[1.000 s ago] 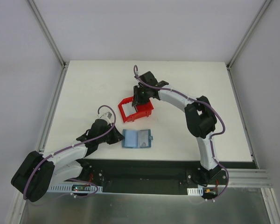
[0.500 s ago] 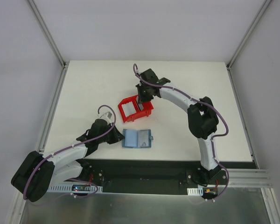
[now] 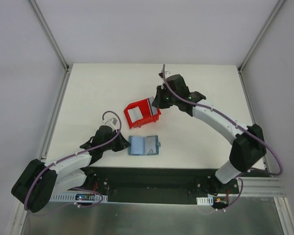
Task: Put the credit cards into the card holder
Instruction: Insert the credit card into the card holder.
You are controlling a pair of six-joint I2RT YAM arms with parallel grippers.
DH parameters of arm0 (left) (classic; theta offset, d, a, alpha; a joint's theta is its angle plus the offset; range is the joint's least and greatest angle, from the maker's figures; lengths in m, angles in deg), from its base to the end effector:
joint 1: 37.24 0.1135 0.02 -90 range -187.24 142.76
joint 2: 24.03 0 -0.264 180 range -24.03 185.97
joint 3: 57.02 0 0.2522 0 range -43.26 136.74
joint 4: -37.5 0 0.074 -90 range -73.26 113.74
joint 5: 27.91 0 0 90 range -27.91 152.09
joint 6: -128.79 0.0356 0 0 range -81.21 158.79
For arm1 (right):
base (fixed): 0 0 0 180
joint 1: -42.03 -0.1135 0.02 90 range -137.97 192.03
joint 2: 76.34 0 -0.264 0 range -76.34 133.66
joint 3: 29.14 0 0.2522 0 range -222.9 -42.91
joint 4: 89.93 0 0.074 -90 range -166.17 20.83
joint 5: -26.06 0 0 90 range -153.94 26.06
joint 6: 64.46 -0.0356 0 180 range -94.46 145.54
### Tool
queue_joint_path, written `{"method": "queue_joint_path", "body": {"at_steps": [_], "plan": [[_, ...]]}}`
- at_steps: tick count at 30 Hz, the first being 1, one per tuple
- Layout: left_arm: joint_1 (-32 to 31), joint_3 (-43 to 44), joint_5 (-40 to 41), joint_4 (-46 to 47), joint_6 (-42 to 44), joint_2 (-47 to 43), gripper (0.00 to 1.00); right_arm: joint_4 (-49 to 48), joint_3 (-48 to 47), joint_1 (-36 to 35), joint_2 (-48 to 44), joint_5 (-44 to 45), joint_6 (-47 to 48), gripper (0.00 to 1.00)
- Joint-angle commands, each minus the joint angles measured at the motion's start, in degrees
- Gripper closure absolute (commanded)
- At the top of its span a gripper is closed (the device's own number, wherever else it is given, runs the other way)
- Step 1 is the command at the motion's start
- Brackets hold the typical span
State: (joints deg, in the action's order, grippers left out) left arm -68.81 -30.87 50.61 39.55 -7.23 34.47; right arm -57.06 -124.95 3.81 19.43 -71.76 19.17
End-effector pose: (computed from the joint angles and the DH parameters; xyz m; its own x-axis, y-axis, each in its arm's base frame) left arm 0.1574 -0.1051 0.1487 -0.7730 -0.3527 -0.5273 0.1486 0.7074 -0.6910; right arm 0.3038 0.2454 0.3171 -0.5013 -0.2548 -0.8269 -0.6512 0.7404 0.1665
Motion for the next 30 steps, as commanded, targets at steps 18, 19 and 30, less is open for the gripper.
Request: {"method": "queue_joint_path", "body": {"at_steps": [18,19,30], "plan": [[-0.7,-4.0,0.8,4.1,-2.4,-0.1,1.0,-45.4,46.5,-11.1,-11.2,-3.1,-34.8,1.0],[-0.7,-4.2,0.7,4.2,-2.7,-0.1,1.0,-46.0,47.0,-11.2,-10.7,-3.0,-35.0,1.0],[-0.7,-4.9,1.4,4.3,-3.4,-0.3,1.0,-51.4,49.8,-11.2,-6.8,-3.5,-37.0,0.99]]}}
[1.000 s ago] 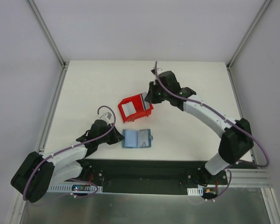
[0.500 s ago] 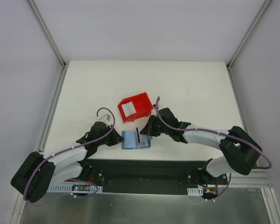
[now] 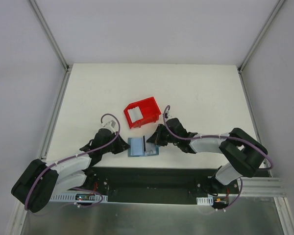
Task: Put the credit cards into the card holder
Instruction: Insert the credit card into the card holder.
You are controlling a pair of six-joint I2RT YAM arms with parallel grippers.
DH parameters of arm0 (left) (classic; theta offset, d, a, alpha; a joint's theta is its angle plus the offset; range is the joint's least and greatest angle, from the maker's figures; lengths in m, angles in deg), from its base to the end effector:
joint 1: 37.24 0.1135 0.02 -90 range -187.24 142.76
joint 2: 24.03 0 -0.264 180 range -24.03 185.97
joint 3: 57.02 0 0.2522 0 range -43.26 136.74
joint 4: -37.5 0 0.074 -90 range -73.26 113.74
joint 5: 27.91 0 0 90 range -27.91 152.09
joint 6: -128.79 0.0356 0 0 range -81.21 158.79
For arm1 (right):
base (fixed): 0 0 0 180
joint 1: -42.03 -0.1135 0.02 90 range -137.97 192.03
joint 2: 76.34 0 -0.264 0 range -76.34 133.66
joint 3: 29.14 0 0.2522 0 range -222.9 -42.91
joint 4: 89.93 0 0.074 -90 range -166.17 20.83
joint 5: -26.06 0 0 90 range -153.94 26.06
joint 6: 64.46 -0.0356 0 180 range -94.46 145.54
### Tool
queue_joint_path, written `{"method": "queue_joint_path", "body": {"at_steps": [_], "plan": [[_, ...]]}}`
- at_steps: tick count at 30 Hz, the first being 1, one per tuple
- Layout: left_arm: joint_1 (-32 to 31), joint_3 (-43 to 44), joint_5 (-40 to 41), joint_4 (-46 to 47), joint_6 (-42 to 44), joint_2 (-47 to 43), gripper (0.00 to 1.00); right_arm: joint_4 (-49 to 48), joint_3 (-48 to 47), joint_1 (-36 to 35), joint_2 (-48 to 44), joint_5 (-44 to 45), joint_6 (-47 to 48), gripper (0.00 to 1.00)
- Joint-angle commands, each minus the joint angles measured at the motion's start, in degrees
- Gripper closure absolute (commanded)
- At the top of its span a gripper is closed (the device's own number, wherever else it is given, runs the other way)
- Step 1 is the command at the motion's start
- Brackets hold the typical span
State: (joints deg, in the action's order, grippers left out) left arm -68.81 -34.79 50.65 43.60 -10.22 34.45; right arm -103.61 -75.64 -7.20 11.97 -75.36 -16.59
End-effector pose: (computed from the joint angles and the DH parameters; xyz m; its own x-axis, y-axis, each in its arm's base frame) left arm 0.1493 -0.1000 0.1347 -0.7783 -0.3901 -0.4920 0.1094 0.6873 -0.7181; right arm 0.1881 0.2289 0.1579 -0.8028 0.0759 -0.5914 -0.4286 0.6162 0.6608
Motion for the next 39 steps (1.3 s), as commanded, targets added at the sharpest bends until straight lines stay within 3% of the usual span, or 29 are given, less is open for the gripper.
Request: {"method": "queue_joint_path", "body": {"at_steps": [1,21,39], "plan": [[-0.7,-1.1,1.3,0.3,-0.4,-0.3,1.0,-5.0,0.7,-0.2,0.8,-0.1,-1.2,1.0],[-0.7,-0.9,1.9,0.1,-0.5,-0.2,1.0,-13.1,3.9,-0.5,6.3,-4.1,-4.6,1.0],[-0.7,-0.5,1.9,-0.2,-0.1,-0.5,1.0,-11.9,3.5,-1.2,8.8,-2.3,-4.5,1.0]]}}
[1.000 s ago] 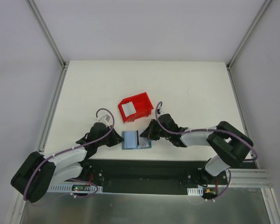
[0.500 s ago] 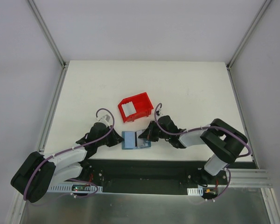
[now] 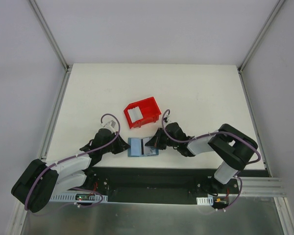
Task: Put the credit cards into the card holder
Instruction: Insert the credit card into the card holder.
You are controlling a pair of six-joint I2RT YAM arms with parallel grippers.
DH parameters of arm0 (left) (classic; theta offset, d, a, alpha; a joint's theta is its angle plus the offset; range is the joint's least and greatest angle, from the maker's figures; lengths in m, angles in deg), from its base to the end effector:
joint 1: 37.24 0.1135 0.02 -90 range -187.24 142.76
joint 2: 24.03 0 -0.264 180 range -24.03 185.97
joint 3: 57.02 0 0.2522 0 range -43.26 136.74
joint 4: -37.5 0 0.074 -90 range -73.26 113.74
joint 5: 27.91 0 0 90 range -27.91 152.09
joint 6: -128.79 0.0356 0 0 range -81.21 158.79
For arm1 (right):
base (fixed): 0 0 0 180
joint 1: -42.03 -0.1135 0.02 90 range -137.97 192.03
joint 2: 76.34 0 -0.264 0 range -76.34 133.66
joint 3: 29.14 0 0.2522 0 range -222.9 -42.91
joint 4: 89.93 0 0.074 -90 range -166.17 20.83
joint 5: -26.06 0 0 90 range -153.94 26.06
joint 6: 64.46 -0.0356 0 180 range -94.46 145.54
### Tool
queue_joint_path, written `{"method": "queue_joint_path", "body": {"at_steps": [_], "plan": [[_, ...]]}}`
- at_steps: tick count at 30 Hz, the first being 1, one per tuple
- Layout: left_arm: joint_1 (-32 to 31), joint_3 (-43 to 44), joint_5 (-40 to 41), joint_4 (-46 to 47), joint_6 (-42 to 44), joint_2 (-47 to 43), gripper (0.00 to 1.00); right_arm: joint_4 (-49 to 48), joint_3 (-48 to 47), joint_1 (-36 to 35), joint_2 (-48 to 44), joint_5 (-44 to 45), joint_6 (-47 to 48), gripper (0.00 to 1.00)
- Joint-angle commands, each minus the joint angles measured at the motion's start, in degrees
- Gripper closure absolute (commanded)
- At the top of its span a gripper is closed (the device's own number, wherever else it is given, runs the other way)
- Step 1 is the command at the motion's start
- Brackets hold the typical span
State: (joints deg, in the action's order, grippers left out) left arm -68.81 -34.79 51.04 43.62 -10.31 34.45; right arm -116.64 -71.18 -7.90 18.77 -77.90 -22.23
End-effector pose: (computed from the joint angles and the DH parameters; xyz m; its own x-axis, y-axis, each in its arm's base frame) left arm 0.1494 -0.0998 0.1347 -0.7752 -0.3944 -0.4936 0.1056 0.6893 -0.7167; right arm 0.1816 0.2292 0.1267 -0.8450 0.1117 -0.5229 -0.3810 0.5603 0.7355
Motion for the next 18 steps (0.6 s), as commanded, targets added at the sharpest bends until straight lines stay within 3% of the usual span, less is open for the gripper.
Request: {"method": "queue_joint_path", "body": {"at_steps": [1,18], "plan": [[-0.7,-0.5,1.6,-0.2,-0.1,-0.5,1.0,1.2,-1.6,-0.5,2.2,0.5,1.8,1.0],[-0.7,-0.7,1.4,-0.3,-0.1,-1.4,1.0,9.6,-5.5,-3.9,3.0,4.9,1.1,0.99]]}}
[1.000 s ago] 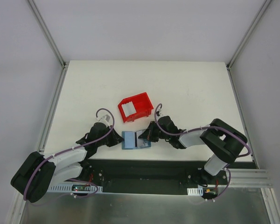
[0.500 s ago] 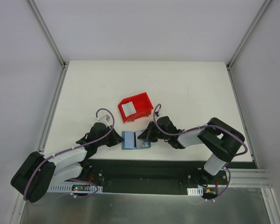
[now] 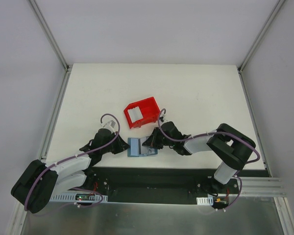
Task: Put the credit cards into the card holder
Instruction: Insert the credit card into the card holder.
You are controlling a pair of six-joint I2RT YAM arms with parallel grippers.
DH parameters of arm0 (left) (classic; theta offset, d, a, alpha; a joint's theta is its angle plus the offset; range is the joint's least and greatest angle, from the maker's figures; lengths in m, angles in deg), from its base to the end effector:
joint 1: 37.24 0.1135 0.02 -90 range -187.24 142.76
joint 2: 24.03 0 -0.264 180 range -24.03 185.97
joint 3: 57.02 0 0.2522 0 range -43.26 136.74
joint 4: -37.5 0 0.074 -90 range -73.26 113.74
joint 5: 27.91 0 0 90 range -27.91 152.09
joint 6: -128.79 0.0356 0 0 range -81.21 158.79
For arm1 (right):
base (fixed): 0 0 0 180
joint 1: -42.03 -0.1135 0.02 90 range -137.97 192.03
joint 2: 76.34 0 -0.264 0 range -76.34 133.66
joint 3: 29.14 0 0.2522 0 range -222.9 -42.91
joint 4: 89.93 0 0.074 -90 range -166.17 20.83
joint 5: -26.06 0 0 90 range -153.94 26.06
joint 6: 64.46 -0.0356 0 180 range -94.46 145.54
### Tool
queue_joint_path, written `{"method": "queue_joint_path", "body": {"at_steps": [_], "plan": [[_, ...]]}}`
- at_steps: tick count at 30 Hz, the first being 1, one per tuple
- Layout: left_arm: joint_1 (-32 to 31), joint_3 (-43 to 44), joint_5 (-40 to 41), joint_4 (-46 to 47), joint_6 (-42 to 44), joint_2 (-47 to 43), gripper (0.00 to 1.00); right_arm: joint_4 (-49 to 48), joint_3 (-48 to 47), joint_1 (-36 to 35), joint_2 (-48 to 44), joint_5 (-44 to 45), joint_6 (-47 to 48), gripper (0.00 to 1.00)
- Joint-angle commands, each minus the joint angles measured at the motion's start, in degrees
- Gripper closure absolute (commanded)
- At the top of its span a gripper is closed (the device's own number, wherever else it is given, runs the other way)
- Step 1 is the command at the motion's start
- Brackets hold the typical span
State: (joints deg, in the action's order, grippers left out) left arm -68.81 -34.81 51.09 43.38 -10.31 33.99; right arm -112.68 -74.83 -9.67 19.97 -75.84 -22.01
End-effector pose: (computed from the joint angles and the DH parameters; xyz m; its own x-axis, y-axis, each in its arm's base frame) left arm 0.1491 -0.0996 0.1355 -0.7733 -0.3957 -0.4955 0.1074 0.6883 -0.7174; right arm 0.1834 0.2441 0.1301 -0.8455 0.0943 -0.5255 -0.3808 0.5835 0.7173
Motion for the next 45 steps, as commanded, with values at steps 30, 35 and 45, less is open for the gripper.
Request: {"method": "queue_joint_path", "body": {"at_steps": [30,35,45], "plan": [[-0.7,-0.3,1.3,-0.4,0.8,-0.9,1.0,28.3,-14.2,-4.5,-0.9,5.8,12.8,0.58],[-0.7,-0.4,1.2,-0.3,0.6,-0.8,1.0,26.8,-14.8,-4.5,-0.2,4.4,13.2,0.59],[-0.7,-0.3,1.1,-0.2,0.7,-0.6,1.0,21.5,-15.4,-4.5,1.2,1.7,12.2,0.59]]}}
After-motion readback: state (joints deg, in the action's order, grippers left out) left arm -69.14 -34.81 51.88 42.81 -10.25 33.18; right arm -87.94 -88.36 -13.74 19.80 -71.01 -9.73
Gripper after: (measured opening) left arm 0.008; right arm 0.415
